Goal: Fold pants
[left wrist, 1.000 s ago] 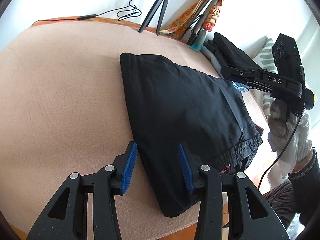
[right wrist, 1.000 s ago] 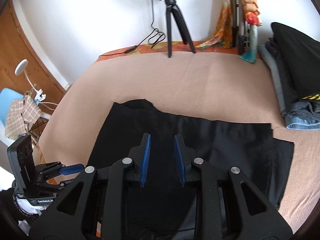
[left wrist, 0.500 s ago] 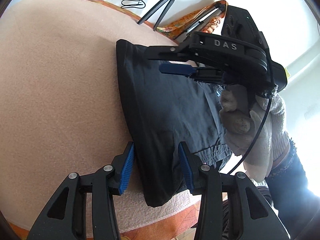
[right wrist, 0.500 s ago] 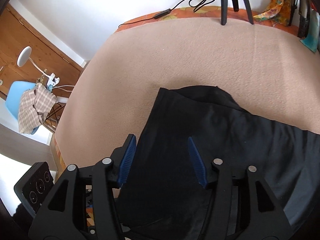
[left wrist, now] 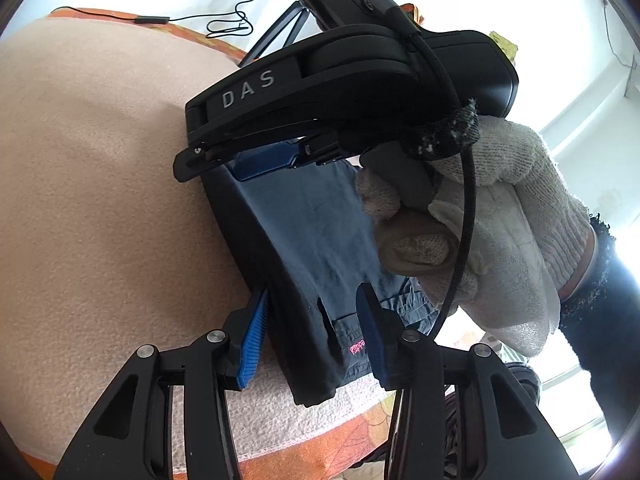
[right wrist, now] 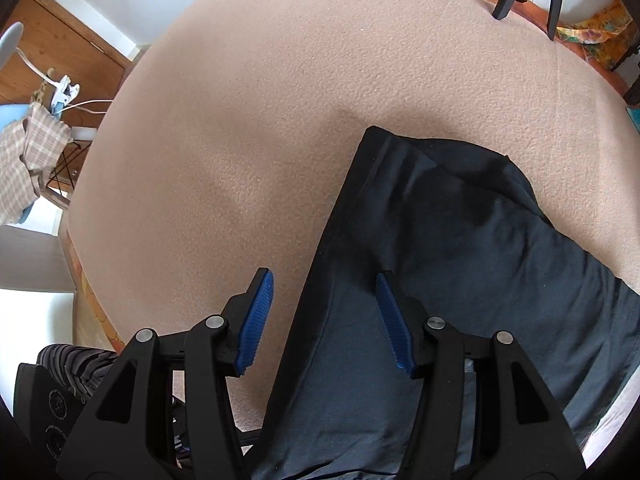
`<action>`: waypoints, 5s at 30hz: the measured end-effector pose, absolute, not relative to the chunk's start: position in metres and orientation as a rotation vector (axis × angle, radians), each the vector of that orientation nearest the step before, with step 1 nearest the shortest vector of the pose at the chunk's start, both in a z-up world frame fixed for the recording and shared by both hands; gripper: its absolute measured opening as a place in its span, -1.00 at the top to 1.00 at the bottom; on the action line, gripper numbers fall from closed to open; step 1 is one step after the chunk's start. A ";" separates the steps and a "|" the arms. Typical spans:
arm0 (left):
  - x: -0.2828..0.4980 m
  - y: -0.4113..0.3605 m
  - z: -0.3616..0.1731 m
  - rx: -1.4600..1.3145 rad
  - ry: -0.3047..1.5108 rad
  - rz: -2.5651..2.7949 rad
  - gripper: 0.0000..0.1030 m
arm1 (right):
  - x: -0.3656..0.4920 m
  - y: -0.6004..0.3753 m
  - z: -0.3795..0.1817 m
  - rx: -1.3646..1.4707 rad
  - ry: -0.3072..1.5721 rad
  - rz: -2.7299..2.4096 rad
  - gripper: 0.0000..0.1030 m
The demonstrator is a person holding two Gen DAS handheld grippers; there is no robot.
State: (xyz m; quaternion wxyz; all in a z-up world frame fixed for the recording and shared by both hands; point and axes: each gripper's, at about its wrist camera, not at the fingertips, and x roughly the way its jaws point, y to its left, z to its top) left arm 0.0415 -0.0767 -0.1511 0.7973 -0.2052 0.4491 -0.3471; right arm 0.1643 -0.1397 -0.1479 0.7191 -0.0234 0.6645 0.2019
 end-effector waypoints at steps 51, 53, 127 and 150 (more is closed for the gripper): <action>0.077 -0.158 -0.123 -0.153 0.870 -0.772 0.21 | 0.074 -0.413 -0.060 0.667 0.913 0.315 0.91; 0.073 -0.168 -0.122 -0.139 0.866 -0.800 0.21 | 0.072 -0.430 -0.063 0.688 0.911 0.289 0.91; 0.088 -0.228 -0.164 -0.280 1.155 -0.911 0.10 | 0.058 -0.527 -0.165 0.631 1.131 0.259 -0.16; 0.103 -0.247 -0.183 -0.366 1.168 -0.923 0.47 | 0.051 -0.537 -0.179 0.825 1.067 0.397 0.54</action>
